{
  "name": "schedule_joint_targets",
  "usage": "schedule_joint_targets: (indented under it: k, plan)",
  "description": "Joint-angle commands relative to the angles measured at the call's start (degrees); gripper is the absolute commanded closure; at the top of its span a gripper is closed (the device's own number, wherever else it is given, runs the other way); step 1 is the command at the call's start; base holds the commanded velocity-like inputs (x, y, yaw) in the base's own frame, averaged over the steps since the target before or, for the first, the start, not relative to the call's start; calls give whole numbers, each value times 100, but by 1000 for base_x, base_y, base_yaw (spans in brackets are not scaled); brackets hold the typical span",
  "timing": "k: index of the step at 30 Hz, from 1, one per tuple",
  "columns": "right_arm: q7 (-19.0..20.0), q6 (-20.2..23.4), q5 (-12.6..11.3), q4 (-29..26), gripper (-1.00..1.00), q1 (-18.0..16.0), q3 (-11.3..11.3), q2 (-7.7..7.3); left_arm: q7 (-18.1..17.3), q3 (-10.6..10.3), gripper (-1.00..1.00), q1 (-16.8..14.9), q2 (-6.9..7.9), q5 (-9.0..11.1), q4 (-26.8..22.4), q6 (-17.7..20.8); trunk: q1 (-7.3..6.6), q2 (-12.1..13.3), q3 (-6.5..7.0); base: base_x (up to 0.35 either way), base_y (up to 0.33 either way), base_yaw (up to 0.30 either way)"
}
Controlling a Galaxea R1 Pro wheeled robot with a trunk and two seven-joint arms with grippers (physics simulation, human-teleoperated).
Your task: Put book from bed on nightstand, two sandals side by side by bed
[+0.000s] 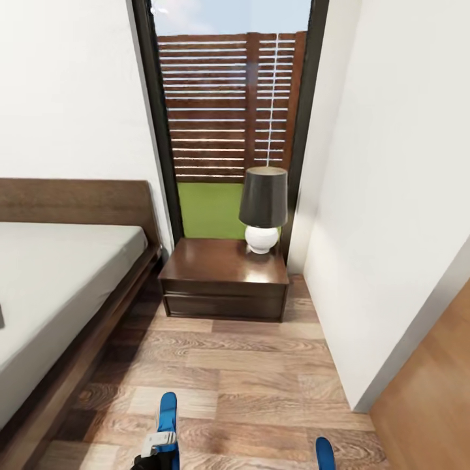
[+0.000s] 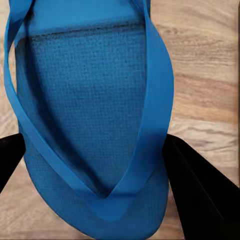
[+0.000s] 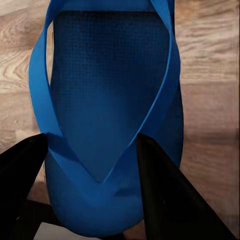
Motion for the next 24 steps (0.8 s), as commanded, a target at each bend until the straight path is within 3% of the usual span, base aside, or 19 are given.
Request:
schedule_joint_targets:
  k: [1, 12, 24]
  plan:
    - [23, 24, -61, 4, 100, -3, -3, -1, -23, -10, 100, -4, 1, 47, 7, -12, 2, -2, -5, 298, -160, 0]
    - [23, 24, -60, 4, 100, -3, -5, -1, -22, -10, 100, -4, 2, 47, 7, -12, 2, -2, -5, 299, -149, 0]
    - [23, 24, -56, 4, 100, -2, -2, -1, -24, -10, 100, -5, 2, 47, 7, -12, 2, -2, -5, 318, -12, 4]
